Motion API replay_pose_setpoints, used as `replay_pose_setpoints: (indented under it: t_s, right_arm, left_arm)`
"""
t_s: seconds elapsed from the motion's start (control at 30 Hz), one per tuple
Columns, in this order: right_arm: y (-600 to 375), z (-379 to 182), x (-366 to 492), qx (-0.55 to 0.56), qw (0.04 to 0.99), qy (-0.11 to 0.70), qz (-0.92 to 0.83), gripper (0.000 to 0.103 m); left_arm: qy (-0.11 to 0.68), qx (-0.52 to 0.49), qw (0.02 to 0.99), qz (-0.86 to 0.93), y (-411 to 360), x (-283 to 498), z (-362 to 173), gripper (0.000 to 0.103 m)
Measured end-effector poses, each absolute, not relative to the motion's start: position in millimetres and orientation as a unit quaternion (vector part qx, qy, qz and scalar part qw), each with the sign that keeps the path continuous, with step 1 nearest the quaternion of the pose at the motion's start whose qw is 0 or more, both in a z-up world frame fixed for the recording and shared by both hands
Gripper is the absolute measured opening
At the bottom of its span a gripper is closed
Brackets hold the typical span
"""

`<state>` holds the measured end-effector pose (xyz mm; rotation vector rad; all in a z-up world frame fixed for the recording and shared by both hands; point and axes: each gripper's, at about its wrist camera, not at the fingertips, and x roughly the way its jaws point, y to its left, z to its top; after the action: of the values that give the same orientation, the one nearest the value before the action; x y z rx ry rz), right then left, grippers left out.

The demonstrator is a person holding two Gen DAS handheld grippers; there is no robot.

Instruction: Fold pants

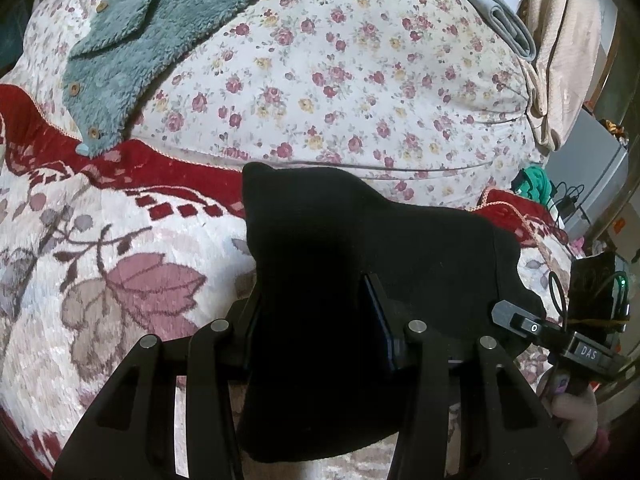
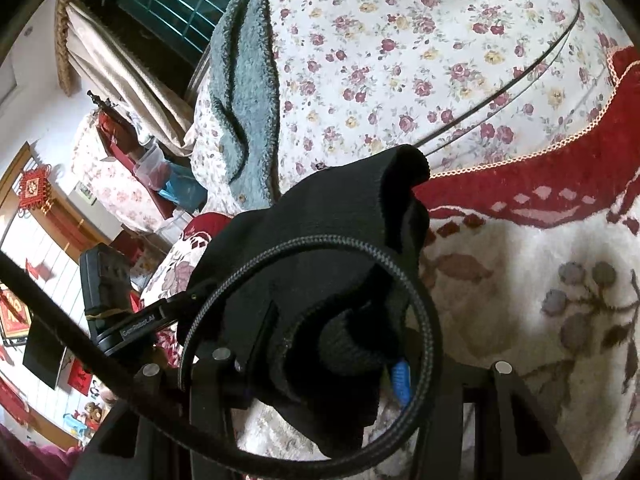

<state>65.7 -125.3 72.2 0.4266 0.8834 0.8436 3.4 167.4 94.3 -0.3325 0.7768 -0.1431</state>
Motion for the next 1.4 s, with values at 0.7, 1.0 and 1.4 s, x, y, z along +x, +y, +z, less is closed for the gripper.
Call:
replay_pose_setpoints:
  t_s: [0.7, 1.0, 1.4]
  right_arm:
    - [-99.8, 25.6, 124.3, 0.125, 0.825, 0.472, 0.285, 0.059]
    - [-105.3, 41.8, 111.5, 0.085, 0.843, 0.461, 0.264, 0.064]
    - [-108.8, 81.2, 71.1, 0.08, 0.867, 0.419, 0.257, 0.064]
  left_arm:
    - [0.438, -0.119, 0.891, -0.012, 162.2, 72.4, 39.5, 0.05]
    - [0.436, -0.114, 0.892, 0.022, 164.2, 64.5, 37.7, 0.072]
    - [0.382, -0.062, 0.921, 0.048, 142.2, 18.0, 75.3, 0.072]
